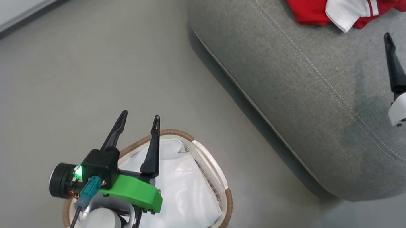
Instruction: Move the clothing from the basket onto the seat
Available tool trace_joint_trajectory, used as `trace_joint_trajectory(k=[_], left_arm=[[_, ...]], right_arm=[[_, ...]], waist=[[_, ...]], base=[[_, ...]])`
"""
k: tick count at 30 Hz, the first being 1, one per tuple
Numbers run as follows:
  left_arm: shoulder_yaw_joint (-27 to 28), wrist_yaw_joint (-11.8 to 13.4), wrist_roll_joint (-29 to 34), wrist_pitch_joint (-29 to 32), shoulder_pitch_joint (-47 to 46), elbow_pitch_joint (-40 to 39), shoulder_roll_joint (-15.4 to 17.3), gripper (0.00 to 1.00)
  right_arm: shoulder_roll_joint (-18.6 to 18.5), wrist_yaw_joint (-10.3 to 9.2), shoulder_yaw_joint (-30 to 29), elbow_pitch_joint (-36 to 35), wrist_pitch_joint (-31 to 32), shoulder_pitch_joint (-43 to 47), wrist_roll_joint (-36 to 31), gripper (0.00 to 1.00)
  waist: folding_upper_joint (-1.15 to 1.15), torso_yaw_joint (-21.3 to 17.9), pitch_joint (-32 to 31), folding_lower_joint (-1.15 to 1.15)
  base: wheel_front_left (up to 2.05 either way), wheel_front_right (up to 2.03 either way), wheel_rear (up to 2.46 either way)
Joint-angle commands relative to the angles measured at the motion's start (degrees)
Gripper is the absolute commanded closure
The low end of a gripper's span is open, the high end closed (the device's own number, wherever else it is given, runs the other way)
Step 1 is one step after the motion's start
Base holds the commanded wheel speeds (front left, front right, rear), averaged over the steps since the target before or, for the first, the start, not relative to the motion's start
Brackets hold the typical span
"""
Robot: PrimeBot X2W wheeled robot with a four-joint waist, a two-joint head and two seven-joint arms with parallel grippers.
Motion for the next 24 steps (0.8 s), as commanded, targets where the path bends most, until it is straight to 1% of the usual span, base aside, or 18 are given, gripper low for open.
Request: trace_joint_trajectory(k=[1, 4, 10, 17, 24], left_arm=[[1.5, 0.2, 0.6, -0.2, 1.5, -0.3, -0.7, 0.0], [5.3, 0.4, 1.1, -0.2, 3.8, -1.4, -2.3, 0.0], [10.5, -0.2, 3.7, -0.2, 7.0, -1.4, -4.2, 0.0], [16.6, -0.6, 7.4, -0.2, 10.3, -1.5, -6.4, 0.0], [22.5, -1.0, 8.8, -0.2, 13.9, -0.4, -8.0, 0.0]], right_arm=[[0.9, -0.07, 0.6, -1.2, -0.1, 1.7, 0.6, 0.0], [2.1, -0.08, 3.3, -3.4, -0.1, 4.1, 1.4, 0.0], [4.4, -0.07, 7.0, -6.7, -0.1, 6.8, 3.0, 0.0], [5.9, -0.08, 9.9, -6.5, -0.1, 8.3, 3.7, 0.0], [6.5, -0.08, 12.3, -5.3, -0.1, 10.2, 4.4, 0.0]], waist=[[0.0, 3.4, -4.2, 0.0], [0.0, 5.2, -6.4, 0.0], [0.0, 8.8, -9.3, 0.0], [0.0, 12.9, -12.5, 0.0], [0.0, 15.4, -15.8, 0.0]], base=[[0.0, 0.0, 0.0], [0.0, 0.0, 0.0], [0.0, 0.0, 0.0], [0.0, 0.0, 0.0], [0.0, 0.0, 0.0]])
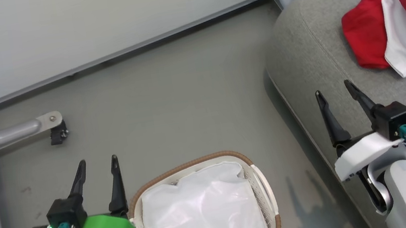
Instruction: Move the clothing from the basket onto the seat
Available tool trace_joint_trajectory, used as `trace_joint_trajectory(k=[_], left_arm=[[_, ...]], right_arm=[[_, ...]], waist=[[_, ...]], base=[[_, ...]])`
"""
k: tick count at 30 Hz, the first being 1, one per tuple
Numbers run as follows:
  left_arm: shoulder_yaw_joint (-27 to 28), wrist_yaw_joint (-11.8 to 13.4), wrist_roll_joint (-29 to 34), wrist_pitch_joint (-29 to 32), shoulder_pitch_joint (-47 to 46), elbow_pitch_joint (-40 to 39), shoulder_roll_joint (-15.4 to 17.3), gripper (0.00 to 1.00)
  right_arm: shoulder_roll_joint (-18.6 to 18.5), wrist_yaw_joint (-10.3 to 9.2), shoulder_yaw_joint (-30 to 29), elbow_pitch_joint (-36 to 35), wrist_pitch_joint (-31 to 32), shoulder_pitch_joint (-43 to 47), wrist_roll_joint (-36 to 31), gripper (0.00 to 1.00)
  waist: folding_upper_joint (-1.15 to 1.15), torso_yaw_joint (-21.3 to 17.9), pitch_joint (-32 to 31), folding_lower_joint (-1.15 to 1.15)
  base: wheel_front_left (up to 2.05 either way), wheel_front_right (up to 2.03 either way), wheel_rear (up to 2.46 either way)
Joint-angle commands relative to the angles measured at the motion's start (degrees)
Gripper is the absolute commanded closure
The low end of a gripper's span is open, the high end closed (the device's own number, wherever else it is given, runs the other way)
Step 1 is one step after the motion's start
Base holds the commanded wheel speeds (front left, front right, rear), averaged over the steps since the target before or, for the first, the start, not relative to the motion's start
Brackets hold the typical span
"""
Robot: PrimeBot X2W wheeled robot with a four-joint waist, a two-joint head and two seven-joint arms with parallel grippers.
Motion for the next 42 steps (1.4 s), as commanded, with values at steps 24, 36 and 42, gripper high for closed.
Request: trace_joint_trajectory(k=[24, 36, 42], left_arm=[[8.4, -0.5, -1.2, 0.5, 9.1, 3.6, -1.8, 1.0], [9.4, -0.5, -14.8, 4.2, 8.1, 1.9, -1.7, 1.0], [9.6, -0.5, -20.5, 5.6, 7.7, 1.0, -1.7, 1.0]], right_arm=[[0.5, 0.0, 2.0, 3.0, 0.2, 9.2, 3.5, 1.0], [0.4, -0.01, 0.2, 1.7, 3.9, 9.2, 17.9, 1.0], [0.4, -0.01, -0.4, 1.1, 5.4, 9.3, 23.9, 1.0]], waist=[[0.0, 4.6, -9.8, 0.0], [0.0, 4.8, -9.9, 0.0], [0.0, 4.9, -10.0, 0.0]], base=[[0.0, 0.0, 0.0], [0.0, 0.0, 0.0], [0.0, 0.0, 0.0]])
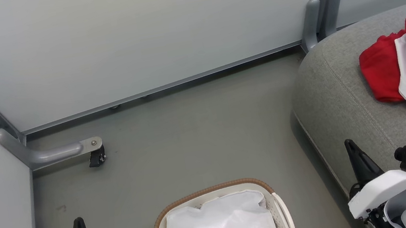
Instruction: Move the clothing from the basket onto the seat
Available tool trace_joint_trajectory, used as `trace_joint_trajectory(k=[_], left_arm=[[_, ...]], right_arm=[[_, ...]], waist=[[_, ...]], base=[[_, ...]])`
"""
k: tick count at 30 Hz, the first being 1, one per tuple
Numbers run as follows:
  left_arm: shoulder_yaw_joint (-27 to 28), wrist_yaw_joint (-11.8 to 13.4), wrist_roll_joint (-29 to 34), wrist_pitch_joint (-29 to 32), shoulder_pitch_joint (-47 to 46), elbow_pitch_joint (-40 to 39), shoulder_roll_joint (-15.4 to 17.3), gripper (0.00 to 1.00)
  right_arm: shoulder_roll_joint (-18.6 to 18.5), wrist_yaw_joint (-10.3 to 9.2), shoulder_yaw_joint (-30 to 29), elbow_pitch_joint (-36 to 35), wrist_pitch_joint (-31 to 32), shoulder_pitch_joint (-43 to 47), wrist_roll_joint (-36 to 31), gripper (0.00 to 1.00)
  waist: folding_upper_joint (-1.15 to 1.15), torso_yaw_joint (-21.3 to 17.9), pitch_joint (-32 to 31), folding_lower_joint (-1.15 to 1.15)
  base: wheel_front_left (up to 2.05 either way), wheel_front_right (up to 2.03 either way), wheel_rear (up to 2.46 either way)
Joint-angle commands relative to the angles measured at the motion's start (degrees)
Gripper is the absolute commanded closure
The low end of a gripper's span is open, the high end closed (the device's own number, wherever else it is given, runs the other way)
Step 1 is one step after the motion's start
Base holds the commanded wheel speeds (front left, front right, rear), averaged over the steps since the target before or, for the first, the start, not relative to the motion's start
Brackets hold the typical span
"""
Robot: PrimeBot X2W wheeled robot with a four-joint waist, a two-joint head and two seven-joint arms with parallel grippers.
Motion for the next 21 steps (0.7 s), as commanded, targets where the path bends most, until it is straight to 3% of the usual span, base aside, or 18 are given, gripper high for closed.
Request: trace_joint_trajectory(k=[1, 21], left_arm=[[0.3, -0.1, -2.3, 0.4, -1.6, -1.1, 0.2, 1.0], [1.2, -0.1, -18.6, 4.6, -2.8, -3.3, 0.3, 1.0]], right_arm=[[-0.2, 0.0, -0.4, -1.2, 0.5, -0.5, 2.4, 1.0], [-0.4, -0.01, -2.4, -2.8, 4.9, -0.4, 19.6, 1.0]], waist=[[0.0, 0.0, 0.0, 0.0], [0.0, 0.3, -0.2, 0.0]], base=[[0.0, 0.0, 0.0], [0.0, 0.0, 0.0]])
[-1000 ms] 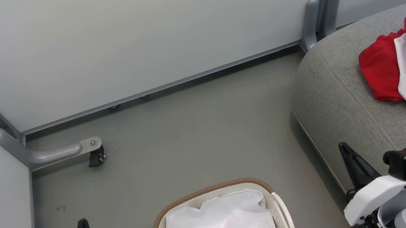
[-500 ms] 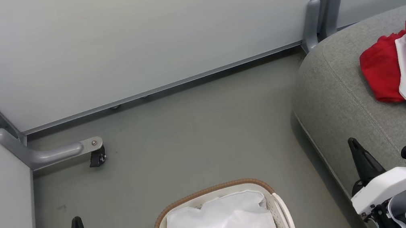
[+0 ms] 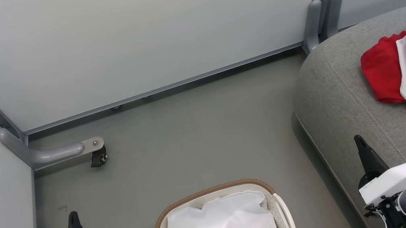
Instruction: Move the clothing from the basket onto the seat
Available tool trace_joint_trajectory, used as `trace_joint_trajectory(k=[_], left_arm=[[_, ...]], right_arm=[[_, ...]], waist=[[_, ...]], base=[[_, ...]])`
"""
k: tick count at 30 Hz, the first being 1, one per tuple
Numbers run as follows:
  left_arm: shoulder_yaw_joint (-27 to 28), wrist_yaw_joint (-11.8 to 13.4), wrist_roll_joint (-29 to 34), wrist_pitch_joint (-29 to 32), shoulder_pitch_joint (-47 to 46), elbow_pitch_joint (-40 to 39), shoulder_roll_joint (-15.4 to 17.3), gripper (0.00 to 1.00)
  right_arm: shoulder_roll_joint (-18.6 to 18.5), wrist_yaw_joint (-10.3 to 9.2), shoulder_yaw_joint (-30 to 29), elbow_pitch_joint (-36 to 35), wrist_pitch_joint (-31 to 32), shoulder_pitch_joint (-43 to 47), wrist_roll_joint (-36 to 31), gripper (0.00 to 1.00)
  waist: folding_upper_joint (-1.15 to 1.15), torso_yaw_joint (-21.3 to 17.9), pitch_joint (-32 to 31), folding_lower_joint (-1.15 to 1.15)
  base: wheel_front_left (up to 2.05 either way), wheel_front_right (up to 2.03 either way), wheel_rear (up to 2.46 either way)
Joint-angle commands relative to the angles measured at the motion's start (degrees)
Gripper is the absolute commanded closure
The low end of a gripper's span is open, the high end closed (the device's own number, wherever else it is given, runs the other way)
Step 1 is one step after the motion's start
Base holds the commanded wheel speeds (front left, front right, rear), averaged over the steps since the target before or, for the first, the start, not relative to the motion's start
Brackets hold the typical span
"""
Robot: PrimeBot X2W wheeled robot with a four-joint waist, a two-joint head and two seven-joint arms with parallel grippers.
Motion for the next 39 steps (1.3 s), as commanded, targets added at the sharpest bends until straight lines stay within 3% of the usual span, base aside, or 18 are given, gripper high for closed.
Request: trace_joint_trajectory(k=[1, 39], left_arm=[[0.4, -0.1, -2.1, 0.4, -1.8, -1.1, 0.3, 1.0], [1.7, -0.2, -25.0, 6.5, -3.4, -4.1, 0.4, 1.0]], right_arm=[[-0.3, -0.01, -0.4, -1.1, 0.6, -0.4, 2.2, 1.0], [-0.5, -0.03, -3.3, -3.2, 6.8, -0.1, 26.4, 1.0]], waist=[[0.0, 0.0, 0.0, 0.0], [0.0, 0.6, -0.5, 0.0]], base=[[0.0, 0.0, 0.0], [0.0, 0.0, 0.0]])
